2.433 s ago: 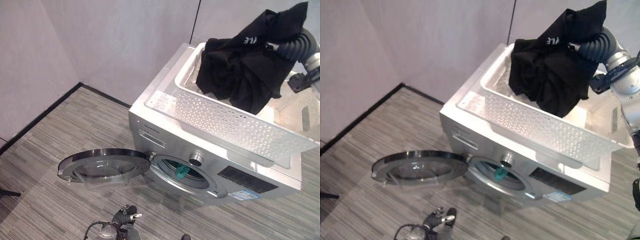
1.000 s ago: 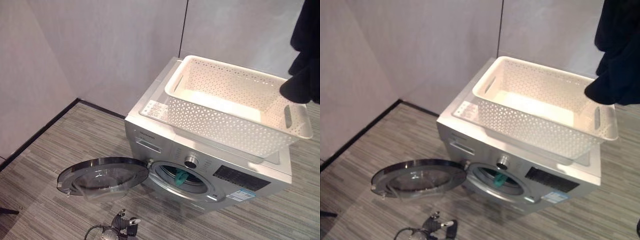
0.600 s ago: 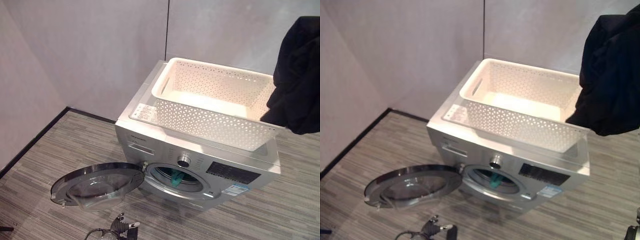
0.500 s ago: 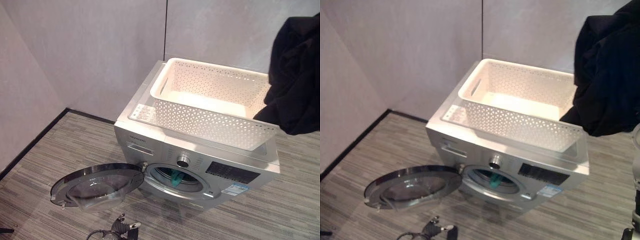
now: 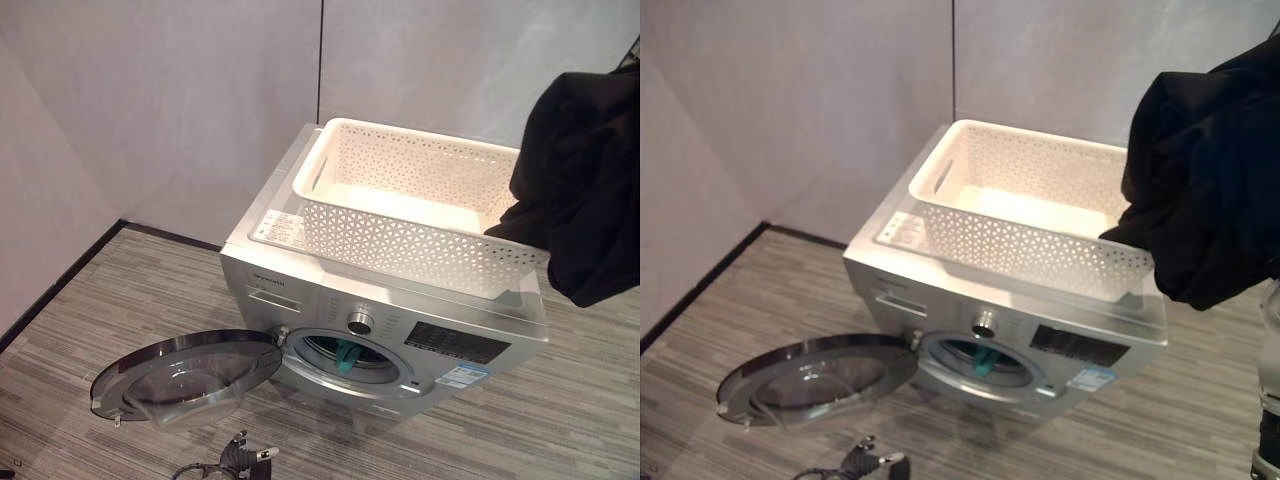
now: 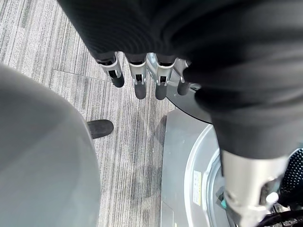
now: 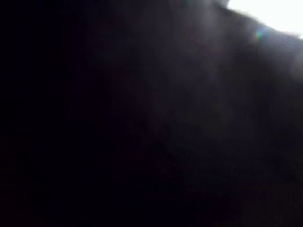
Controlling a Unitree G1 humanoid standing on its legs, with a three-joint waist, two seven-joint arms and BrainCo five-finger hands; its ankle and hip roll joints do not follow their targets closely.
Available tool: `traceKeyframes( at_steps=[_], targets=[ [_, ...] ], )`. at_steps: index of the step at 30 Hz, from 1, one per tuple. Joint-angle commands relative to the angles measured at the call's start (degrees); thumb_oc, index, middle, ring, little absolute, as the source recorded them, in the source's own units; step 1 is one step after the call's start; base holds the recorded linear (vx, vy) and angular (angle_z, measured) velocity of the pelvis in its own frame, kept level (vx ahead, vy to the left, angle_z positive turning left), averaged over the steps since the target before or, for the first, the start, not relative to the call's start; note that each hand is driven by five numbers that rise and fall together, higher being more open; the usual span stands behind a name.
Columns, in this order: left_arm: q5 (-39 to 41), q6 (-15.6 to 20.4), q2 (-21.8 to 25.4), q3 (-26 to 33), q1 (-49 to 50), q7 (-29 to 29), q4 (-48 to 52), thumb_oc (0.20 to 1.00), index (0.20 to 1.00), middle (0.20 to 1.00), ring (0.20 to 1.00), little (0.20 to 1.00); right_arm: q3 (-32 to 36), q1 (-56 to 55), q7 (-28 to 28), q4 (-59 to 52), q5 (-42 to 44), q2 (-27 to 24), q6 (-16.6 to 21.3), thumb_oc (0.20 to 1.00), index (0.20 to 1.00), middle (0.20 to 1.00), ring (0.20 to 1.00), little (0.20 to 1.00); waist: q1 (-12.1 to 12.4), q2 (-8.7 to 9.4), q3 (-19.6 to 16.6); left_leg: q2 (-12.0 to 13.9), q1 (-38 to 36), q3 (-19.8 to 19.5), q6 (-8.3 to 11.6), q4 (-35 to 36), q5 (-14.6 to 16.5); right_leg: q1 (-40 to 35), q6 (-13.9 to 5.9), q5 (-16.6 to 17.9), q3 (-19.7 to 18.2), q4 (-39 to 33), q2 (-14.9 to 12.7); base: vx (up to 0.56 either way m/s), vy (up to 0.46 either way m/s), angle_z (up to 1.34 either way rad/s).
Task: Grab the laundry basket,head to the washer,open it,put in the laundry and shut it.
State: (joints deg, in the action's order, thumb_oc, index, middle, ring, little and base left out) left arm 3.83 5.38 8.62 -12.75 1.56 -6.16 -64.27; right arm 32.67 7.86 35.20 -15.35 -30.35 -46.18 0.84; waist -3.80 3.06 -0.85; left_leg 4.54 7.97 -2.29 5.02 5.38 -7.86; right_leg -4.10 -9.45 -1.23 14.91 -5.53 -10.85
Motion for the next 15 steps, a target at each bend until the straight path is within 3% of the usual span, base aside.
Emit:
traceKeyframes(
  at_steps=[1, 9, 15],
  targets=[
    [-1.66, 1.35, -0.62, -0.60, -2.66, -1.17, -6.67, 1.000, 1.000, 1.000, 1.000, 1.000, 8.48, 1.13, 4.61, 1.62, -2.59, -4.36, -3.48, 0.200, 0.200, 0.200, 0.200, 0.200, 2.25, 0.03, -1.25, -1.09, -6.83, 0.81, -2.86, -0.38, 10.46, 2.40, 0.50, 1.12, -1.51, 2.12, 0.64, 0.00, 0.000, 0.00],
    [-1.51, 1.63, -0.21, -1.01, -2.44, -0.99, -7.28, 1.000, 1.000, 1.000, 1.000, 1.000, 12.43, -1.15, 9.22, 12.72, -2.48, -10.84, -7.12, 0.200, 0.200, 0.200, 0.200, 0.200, 1.78, 0.07, -1.46, -0.96, -7.07, 1.38, -2.75, -0.38, 10.79, 2.57, 0.16, 1.42, -1.96, 2.05, 0.62, 0.00, -0.001, -0.01],
    [-2.10, 1.86, -0.52, -1.51, -2.74, -0.69, -7.45, 1.000, 1.000, 1.000, 1.000, 1.000, 13.57, -3.05, 10.46, 16.40, -3.32, -12.39, -7.88, 0.200, 0.200, 0.200, 0.200, 0.200, 1.52, -0.12, -1.49, -0.88, -7.34, 1.76, -2.73, -0.38, 10.92, 2.52, 0.10, 1.44, -2.12, 2.02, 0.61, 0.01, -0.006, -0.06]
  ],
)
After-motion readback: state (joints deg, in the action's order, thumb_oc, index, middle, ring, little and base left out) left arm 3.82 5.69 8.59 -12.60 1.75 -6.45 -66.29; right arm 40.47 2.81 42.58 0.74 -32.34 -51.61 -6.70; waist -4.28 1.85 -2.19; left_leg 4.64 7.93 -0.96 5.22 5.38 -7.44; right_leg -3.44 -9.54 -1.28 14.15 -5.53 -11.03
